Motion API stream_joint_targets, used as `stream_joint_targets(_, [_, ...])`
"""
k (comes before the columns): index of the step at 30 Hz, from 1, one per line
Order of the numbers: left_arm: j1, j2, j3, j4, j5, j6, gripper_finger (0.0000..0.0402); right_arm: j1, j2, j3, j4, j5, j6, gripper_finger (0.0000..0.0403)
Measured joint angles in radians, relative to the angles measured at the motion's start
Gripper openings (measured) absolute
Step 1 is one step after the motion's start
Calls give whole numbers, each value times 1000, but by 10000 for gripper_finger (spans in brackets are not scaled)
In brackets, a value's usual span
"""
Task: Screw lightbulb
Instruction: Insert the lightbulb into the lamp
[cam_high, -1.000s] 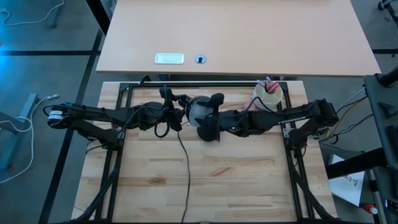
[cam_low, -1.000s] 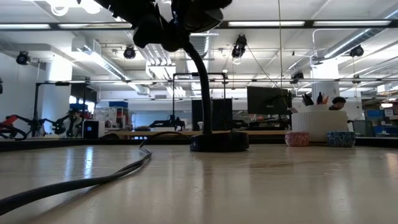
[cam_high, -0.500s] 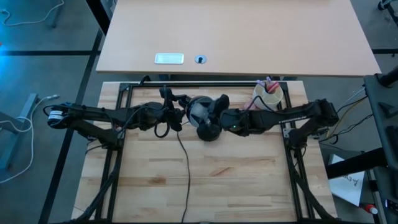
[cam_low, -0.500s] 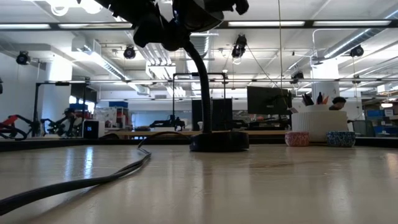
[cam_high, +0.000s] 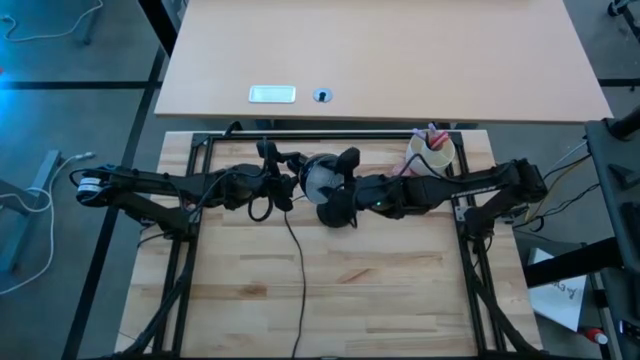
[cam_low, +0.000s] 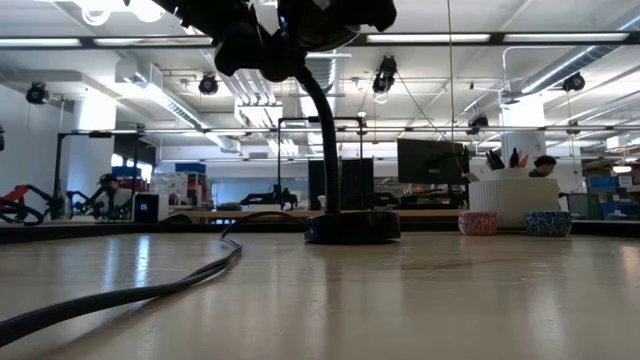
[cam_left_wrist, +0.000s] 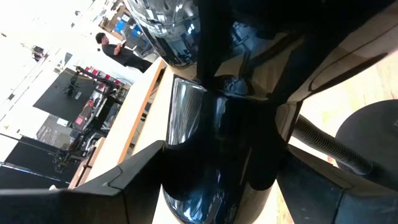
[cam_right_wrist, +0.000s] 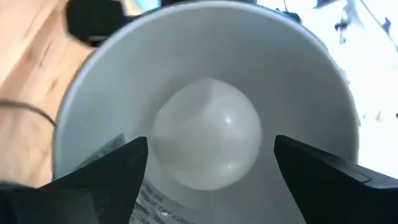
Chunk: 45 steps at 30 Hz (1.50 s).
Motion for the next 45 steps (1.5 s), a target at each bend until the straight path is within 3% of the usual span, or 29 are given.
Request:
stream_joint_targets(8, [0,0,0,0,0,4,263,0,4,0,-4,-63,-84,343])
stream_joint_targets(23, [0,0,0,2,-3,31,263,0,11,0,-3,6,132,266])
stream_joint_targets(32, [-1,0,0,4,-3,32,263,-1,11,0,44,14,607,251])
stream_joint_targets(40, [-2,0,0,8,-3,32,263,-8,12,0,47,18,1167,234])
stream_joint_targets(45, [-2,0,0,8,-3,32,263,-8,12,0,48,22,1260,230])
